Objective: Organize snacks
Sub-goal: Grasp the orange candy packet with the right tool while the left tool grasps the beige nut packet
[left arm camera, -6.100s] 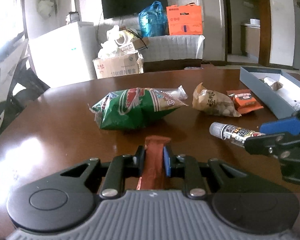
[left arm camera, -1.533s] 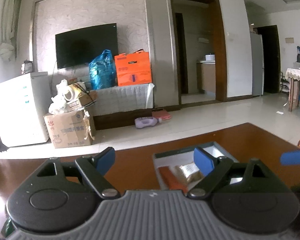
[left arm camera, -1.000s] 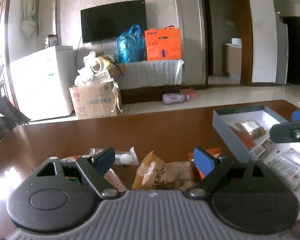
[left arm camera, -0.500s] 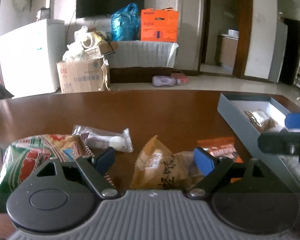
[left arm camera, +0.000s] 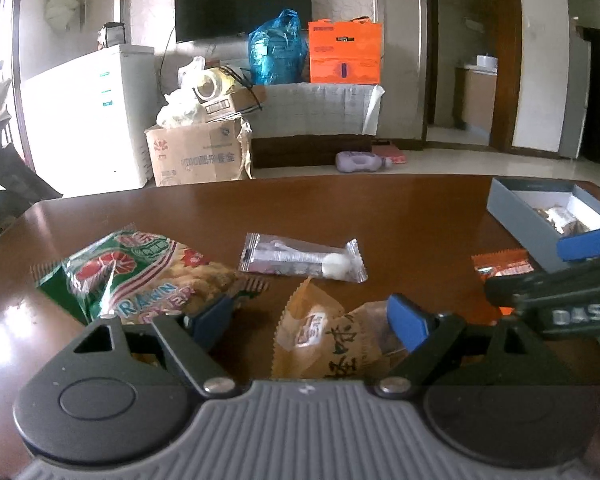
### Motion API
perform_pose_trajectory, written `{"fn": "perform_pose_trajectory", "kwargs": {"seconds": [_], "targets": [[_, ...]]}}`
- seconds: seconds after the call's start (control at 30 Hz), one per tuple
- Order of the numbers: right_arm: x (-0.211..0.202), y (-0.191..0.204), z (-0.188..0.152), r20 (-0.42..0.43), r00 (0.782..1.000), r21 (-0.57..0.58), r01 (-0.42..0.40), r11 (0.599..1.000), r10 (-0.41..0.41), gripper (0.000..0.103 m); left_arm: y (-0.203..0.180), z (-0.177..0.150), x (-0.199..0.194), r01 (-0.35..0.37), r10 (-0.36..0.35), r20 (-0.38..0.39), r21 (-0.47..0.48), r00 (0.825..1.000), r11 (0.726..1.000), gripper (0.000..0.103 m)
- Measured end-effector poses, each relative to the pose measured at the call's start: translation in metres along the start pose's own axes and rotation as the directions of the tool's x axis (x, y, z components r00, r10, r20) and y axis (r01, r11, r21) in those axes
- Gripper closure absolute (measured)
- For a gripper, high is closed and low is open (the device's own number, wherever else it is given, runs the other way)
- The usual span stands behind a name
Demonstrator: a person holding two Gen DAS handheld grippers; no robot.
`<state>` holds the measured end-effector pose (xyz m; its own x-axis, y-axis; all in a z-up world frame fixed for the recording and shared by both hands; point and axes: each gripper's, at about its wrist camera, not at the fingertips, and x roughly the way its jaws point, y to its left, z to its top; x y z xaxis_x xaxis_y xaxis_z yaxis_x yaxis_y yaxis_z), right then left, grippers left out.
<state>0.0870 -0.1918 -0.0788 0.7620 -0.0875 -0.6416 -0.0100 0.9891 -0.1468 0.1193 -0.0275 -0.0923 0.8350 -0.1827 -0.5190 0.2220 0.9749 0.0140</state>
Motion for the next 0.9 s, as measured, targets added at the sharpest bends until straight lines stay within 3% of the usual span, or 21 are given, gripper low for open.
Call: {"fn": "perform_pose_trajectory", "kwargs": {"seconds": [0.1, 0.37, 0.47, 0.6, 0.9], "targets": [[0.009, 0.002, -0.002, -0.026, 0.999, 0.003, 0.029, 1.000, -0.029, 0.013, 0.000, -0.002, -0.001, 0.019, -0.019, -0.005, 0.009, 1.000, 1.000, 0.015], [0.020, 0.006, -0.005, -0.013, 0.998, -0.010, 0.054, 0.998, -0.054, 0.014, -0.005, -0.001, 0.008, 0.005, -0.005, -0.043, -0.014, 0.999, 1.000, 0.010], [0.023, 0.004, -0.008, -0.032, 0.999, -0.006, -0.019, 1.000, 0.019, 0.038, -0.010, -0.001, 0.010, 0.015, -0.015, -0.057, 0.004, 0.998, 1.000, 0.010], [0.020, 0.000, -0.009, -0.042, 0.997, 0.002, -0.071, 0.997, 0.071, 0.060, -0.016, -0.003, 0.012, 0.014, -0.012, -0.073, 0.029, 0.997, 0.999, 0.010], [-0.001, -0.007, -0.018, -0.072, 0.988, -0.013, -0.141, 0.990, 0.139, 0.064, -0.006, -0.004, 0.018, 0.044, -0.048, -0.104, -0.041, 0.993, 0.998, 0.011]]}}
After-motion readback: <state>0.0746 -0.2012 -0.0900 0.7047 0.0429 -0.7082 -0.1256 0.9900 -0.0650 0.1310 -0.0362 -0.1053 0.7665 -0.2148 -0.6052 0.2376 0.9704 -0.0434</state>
